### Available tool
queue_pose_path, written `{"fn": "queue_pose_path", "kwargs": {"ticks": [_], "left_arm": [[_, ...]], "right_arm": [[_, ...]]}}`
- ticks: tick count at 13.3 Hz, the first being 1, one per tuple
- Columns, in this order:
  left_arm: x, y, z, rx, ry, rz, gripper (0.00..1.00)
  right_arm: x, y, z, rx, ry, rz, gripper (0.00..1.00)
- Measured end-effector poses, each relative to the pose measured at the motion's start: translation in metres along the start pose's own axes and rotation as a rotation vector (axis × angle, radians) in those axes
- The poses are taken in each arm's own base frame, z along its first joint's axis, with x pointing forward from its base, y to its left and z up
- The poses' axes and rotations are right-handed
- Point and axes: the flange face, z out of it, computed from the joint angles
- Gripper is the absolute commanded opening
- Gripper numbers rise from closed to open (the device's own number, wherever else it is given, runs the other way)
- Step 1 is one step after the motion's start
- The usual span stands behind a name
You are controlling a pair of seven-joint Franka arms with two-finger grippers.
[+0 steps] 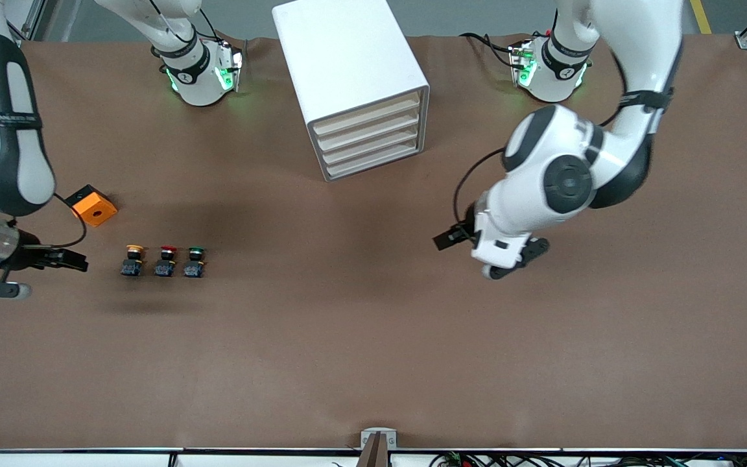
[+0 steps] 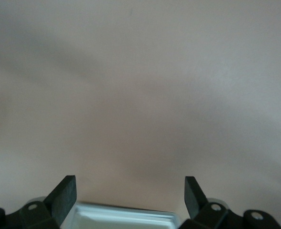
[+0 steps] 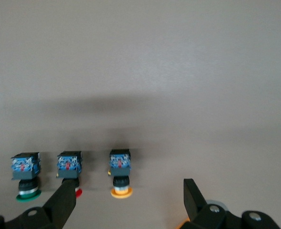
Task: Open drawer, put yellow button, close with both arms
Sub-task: 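Reach the right gripper toward the yellow button while the left gripper reaches the drawer, then grasp the drawer handle with the left gripper while the right gripper lowers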
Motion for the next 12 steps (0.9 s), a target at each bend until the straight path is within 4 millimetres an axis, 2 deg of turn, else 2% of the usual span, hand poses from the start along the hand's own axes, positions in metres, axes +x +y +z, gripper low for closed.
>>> {"fn": "queue_pose_path", "kwargs": {"ticks": [3,7,9,12], "left_arm": [[-0.055,0.032,0.043,0.043,-0.018,-0.277,1.00],[-0.094,0.050,0.078,0.093,-0.072,-0.670,1.00],[-0.104,0.047,0.087,0.165,-0.131,-0.763,1.00],[-0.106,0.021,0.094,0.390,-0.204,-0.799,1.00]], "right_arm": [[-0.018,-0.004,0.038,-0.002,0.018,-0.043,1.00],[-0.033,-0.007,0.065,-0.011,0.064,-0.082,1.00],[-0.041,-0.008,0.076,-0.015,0.088,-0.089,1.00],[-0.044,-0.011,0.085,-0.020,0.117,-0.093,1.00]]}}
